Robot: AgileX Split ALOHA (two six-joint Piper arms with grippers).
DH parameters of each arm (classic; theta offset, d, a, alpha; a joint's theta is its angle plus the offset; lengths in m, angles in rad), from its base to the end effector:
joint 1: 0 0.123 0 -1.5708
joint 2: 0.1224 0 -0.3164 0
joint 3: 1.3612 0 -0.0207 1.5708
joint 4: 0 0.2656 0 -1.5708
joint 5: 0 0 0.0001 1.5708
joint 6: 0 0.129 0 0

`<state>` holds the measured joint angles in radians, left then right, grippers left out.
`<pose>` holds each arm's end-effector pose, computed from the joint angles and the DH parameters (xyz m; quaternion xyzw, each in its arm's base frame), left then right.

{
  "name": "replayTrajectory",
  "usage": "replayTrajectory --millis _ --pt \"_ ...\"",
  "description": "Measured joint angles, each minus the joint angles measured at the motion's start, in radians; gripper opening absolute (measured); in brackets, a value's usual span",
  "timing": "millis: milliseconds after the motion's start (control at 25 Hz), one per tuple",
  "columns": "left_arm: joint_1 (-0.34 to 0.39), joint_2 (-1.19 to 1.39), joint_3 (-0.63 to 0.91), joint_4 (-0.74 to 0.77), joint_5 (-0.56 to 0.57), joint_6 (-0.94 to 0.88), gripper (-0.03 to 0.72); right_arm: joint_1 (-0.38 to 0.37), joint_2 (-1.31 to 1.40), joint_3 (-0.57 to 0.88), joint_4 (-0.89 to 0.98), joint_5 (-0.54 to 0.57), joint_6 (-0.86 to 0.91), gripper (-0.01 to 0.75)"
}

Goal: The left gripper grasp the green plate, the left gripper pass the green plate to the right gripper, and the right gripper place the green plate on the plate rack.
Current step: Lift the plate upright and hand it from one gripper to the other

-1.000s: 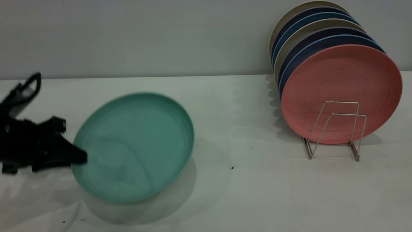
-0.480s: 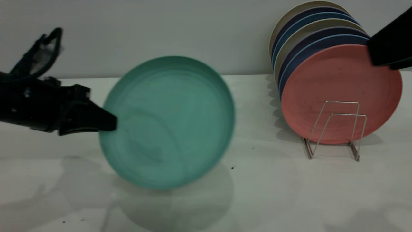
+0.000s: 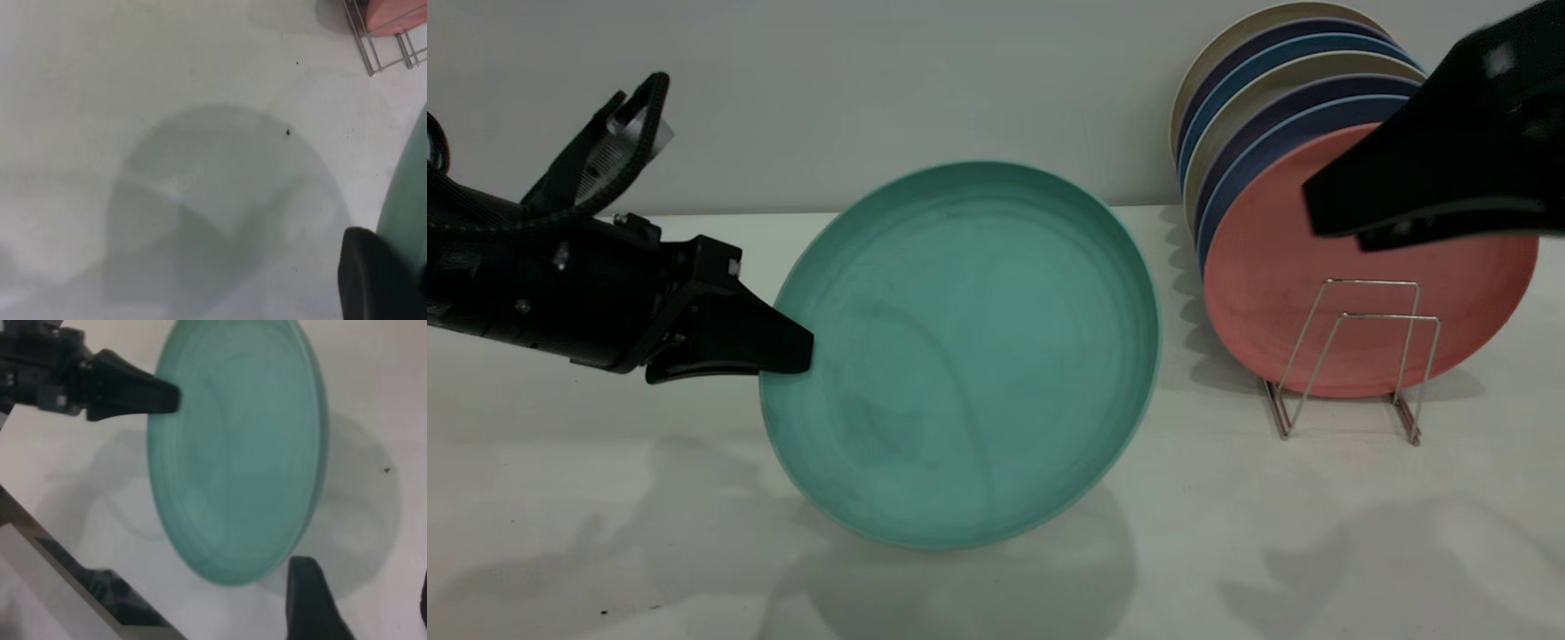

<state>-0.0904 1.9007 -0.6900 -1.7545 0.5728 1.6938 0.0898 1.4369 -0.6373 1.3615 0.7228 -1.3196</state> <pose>0.3227 -0.0984 0.0849 0.0753 0.9229 -0.2899 0.2419 0.2639 0.1076 0.2048 -0.1650 0.8774 0.3350 0.3011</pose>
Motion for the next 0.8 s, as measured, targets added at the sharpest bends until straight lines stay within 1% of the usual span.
replayTrajectory --millis 160,400,520,680,800 --pt "-0.002 0.0 0.0 0.0 0.009 -0.01 0.014 0.0 0.105 -0.003 0.108 0.002 -0.11 0.413" --pt "-0.011 0.0 0.0 0.0 0.031 -0.024 0.014 0.0 0.217 -0.004 0.223 0.067 -0.226 0.413" --pt "-0.037 0.0 0.0 0.0 0.027 -0.03 0.014 0.0 0.252 -0.005 0.236 0.087 -0.24 0.413" --pt "-0.085 0.0 0.0 0.0 -0.02 -0.032 0.014 0.0 0.267 -0.006 0.249 0.112 -0.25 0.413" --pt "-0.12 0.0 0.0 0.0 -0.032 -0.032 0.014 0.0 0.267 -0.006 0.25 0.115 -0.25 0.413"
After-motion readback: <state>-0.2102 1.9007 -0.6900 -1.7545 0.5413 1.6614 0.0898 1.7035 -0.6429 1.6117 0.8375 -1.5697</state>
